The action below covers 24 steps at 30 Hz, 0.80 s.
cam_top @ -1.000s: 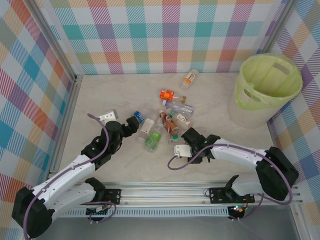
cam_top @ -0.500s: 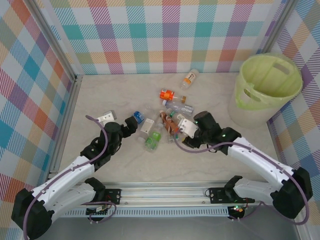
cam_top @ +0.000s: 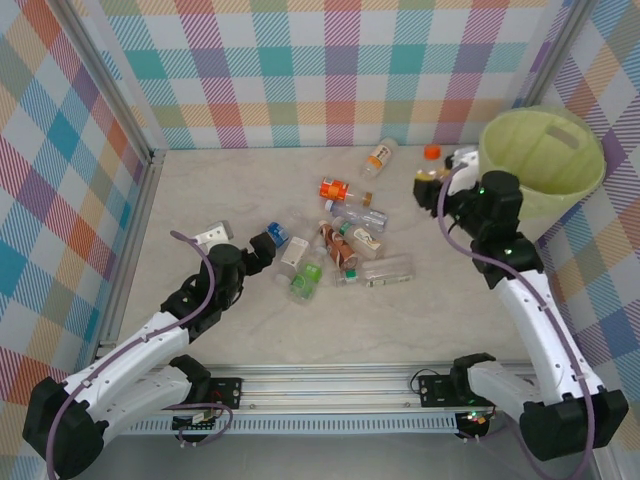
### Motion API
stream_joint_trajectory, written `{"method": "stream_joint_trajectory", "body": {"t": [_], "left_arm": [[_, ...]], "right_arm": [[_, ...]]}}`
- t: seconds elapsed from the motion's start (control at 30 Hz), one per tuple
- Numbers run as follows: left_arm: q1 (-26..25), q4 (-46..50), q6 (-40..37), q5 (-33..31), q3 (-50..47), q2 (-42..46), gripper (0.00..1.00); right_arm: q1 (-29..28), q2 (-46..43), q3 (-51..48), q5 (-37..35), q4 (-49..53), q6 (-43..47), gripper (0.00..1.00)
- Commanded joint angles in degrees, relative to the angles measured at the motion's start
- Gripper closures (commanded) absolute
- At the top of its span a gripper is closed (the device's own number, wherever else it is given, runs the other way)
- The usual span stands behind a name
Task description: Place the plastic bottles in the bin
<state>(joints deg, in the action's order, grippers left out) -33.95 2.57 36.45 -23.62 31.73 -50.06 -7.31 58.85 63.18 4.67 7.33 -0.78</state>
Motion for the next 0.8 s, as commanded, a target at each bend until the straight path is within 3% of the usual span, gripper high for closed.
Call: {"method": "stream_joint_trajectory", "body": {"t": [0.0,0.13,0.37,0.67,0.77], "left_arm": [[0.56,-2.04,0.66,0.30,0.01,0.83,0.00],[0.56,-2.14,1.11,0.51,0.00,1.11,0.00],[0.56,-0.76,1.44,0.03,-0.24,2.64,0.00],[0.56,0.03,1.83,-1.19,-1.05,4.29,0.00],[0.56,-0.30,1.93,-0.91,-0.98,3.94,0.00]], "right_arm": [[7.35,2.41,2.95,-4.94,-7.86,-3.94,0.57],[15.83,6.49,3.88,-8.93,-15.94,-8.80,0.56],[23.57,13.87,5.74,-12.70,-23.64,-14.71,0.55],[31.06,21.23,8.09,-10.31,-21.75,-29.03,0.46],[31.50,25.02,11.19,-9.54,-20.76,-29.24,0.45]]}}
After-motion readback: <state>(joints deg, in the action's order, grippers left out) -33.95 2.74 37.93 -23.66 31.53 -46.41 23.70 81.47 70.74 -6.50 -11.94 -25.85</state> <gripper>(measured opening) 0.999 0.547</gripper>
